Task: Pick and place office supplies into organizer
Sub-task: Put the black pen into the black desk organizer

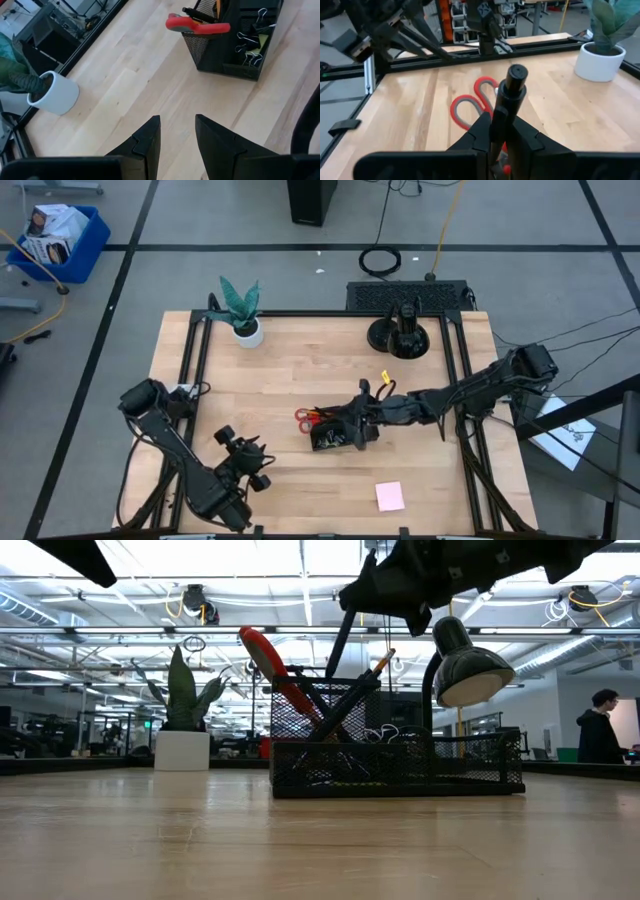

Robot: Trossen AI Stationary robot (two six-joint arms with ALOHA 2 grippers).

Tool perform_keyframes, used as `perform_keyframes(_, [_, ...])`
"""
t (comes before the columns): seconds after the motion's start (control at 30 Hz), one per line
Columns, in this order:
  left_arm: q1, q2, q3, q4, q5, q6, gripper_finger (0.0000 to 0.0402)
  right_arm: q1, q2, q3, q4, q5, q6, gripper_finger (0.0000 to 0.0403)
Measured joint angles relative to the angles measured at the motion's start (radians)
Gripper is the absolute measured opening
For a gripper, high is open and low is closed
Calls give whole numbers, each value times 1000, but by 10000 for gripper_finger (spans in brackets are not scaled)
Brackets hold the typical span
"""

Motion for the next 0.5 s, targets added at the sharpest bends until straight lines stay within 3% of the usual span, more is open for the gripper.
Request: perform_keyframes(0.5, [0,0,0,0,0,-1,127,-12,-1,0,-33,0,13,27])
